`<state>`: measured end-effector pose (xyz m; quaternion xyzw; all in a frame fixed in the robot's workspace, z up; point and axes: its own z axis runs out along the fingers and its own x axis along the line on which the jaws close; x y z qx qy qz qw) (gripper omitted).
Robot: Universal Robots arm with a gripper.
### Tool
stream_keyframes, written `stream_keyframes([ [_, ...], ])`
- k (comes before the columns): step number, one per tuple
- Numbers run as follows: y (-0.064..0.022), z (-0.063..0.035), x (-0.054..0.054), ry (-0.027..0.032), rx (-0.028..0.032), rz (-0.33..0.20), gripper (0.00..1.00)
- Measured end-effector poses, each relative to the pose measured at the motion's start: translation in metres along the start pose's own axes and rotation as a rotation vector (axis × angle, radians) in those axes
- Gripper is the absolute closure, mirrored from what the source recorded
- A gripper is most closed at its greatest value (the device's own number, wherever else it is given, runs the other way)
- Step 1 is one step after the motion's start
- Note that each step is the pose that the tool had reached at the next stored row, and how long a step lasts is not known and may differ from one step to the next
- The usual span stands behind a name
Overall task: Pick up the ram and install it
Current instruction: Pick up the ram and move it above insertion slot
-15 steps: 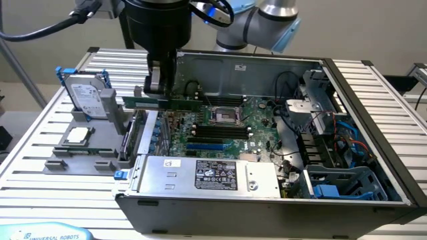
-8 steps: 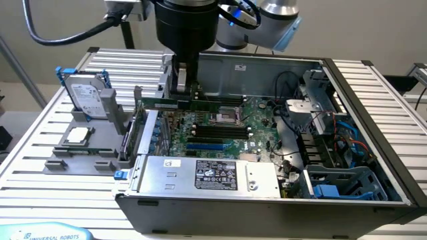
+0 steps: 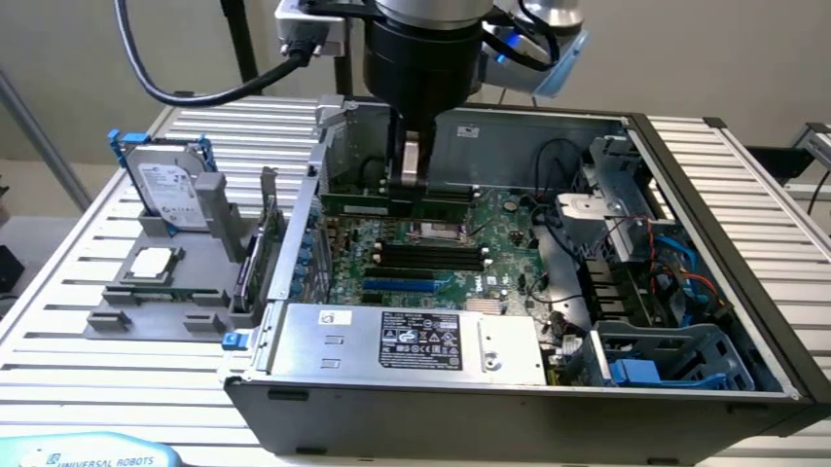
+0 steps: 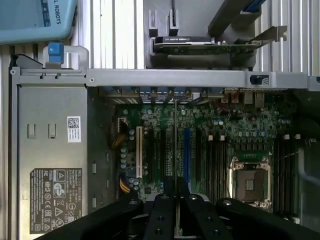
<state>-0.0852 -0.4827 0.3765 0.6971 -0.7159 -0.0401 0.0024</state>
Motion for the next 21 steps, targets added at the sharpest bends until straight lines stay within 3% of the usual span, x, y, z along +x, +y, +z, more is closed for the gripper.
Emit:
stream_keyframes([
  [10,-0.0272,0.018,-0.031,0.0,0.0,0.0,0.87],
  [21,-0.0429,0.0336,-0.073,0.0,0.0,0.0,0.87],
])
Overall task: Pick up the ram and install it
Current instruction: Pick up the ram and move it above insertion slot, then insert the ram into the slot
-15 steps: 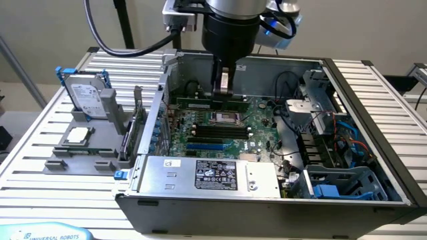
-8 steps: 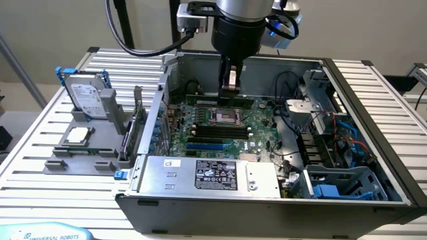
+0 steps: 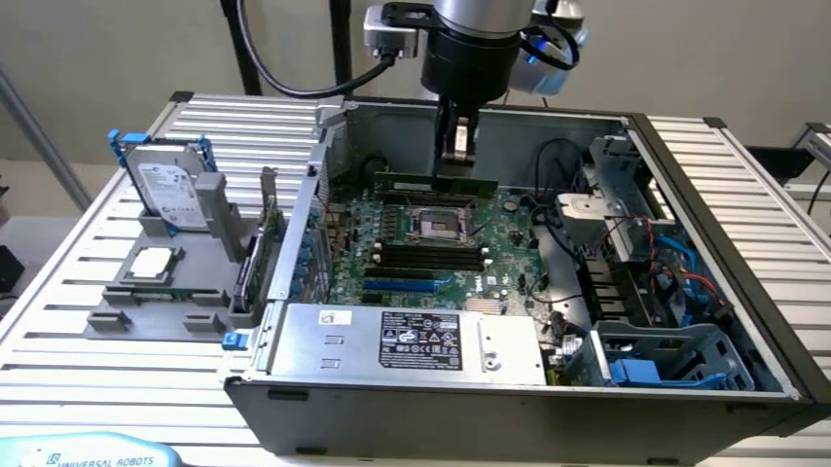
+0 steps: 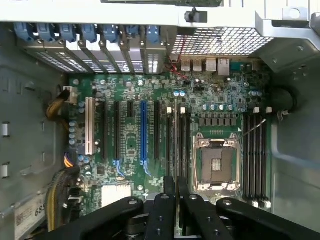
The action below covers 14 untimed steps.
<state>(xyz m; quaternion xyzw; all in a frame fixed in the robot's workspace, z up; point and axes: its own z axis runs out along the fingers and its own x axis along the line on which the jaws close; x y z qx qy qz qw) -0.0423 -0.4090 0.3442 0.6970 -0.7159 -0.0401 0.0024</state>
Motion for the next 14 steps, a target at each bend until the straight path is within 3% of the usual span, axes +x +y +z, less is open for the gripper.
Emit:
stream_keyframes([
  [4,-0.0055,0.003,-0.0099,0.0,-0.0001,0.0,0.87],
  [14,-0.0077,0.0049,-0.0121,-0.0005,0.0012,0.009,0.87],
])
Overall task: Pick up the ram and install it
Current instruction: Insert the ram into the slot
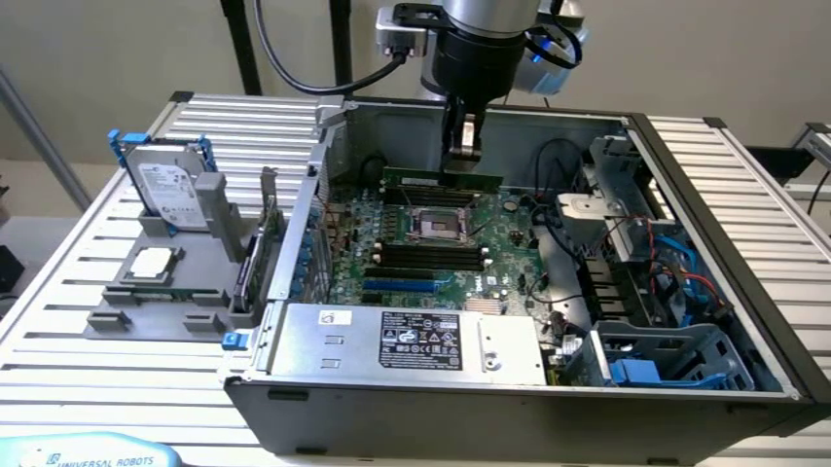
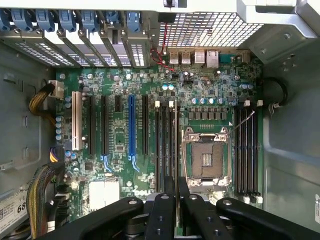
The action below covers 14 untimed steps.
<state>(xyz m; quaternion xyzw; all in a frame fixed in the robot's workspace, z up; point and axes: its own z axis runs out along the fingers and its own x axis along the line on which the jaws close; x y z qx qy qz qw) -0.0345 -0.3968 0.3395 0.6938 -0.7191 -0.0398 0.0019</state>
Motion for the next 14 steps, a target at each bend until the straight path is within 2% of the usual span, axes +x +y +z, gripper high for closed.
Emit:
stream_keyframes([
  [14,-0.0001,0.0021,0.0001,0.0004,0.0004,0.0,0.87],
])
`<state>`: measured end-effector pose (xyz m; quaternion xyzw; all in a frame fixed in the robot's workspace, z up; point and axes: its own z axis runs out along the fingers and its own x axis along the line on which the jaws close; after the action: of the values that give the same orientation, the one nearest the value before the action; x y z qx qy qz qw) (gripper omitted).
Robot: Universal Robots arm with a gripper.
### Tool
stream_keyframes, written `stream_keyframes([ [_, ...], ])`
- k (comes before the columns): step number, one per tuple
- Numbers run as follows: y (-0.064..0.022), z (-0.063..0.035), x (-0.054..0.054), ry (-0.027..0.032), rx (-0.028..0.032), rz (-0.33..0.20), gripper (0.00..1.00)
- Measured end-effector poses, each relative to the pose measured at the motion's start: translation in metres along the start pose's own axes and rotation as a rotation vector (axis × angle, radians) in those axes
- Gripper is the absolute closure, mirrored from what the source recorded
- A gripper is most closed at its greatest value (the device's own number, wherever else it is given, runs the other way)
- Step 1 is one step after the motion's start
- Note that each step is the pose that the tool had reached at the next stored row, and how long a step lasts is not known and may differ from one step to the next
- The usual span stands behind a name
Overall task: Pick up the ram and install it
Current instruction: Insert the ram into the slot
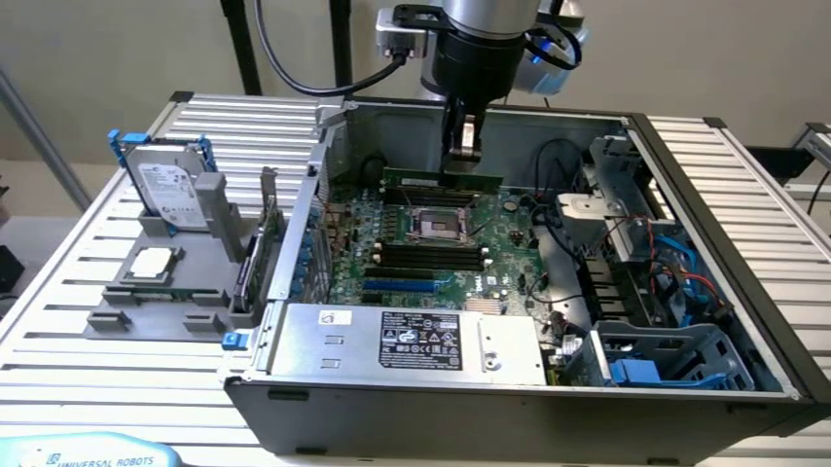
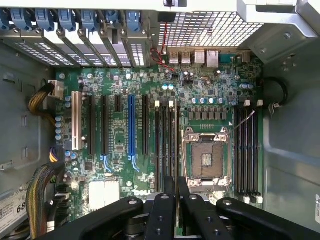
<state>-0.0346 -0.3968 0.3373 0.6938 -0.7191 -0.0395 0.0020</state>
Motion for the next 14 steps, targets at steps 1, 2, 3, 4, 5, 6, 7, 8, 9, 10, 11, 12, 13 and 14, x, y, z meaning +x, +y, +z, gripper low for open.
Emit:
stream_keyframes([
  [1,0.0003,0.0017,0.0,0.0003,-0.0001,0.0,0.87],
  [2,0.0005,0.0036,0.0,0.0002,0.0,0.0,0.87],
  [3,0.0009,0.0055,0.0,0.0002,0.0001,0.0,0.87],
  [4,0.0015,0.0072,0.0,0.0002,0.0001,0.001,0.87],
  [5,0.0025,0.0092,0.001,0.0001,0.0001,0.001,0.87],
  [6,0.0034,0.011,0.001,0.0,0.0001,0.002,0.87],
  [7,0.0045,0.0129,0.001,-0.0001,0.0002,0.005,0.87],
  [8,0.0053,0.0148,0.001,-0.0004,0.0004,0.009,0.87],
  [9,0.0059,0.0165,0.001,-0.0006,0.0006,0.015,0.87],
  [10,0.0063,0.0185,0.001,-0.0011,0.001,0.021,0.87],
  [11,0.0065,0.0203,0.001,-0.0013,0.0013,0.025,0.87],
  [12,0.0065,0.0222,0.001,-0.0015,0.0015,0.028,0.87],
  [13,0.0064,0.024,0.001,-0.0016,0.0015,0.03,0.87],
  [14,0.0063,0.0258,0.002,-0.0016,0.0016,0.031,0.87],
])
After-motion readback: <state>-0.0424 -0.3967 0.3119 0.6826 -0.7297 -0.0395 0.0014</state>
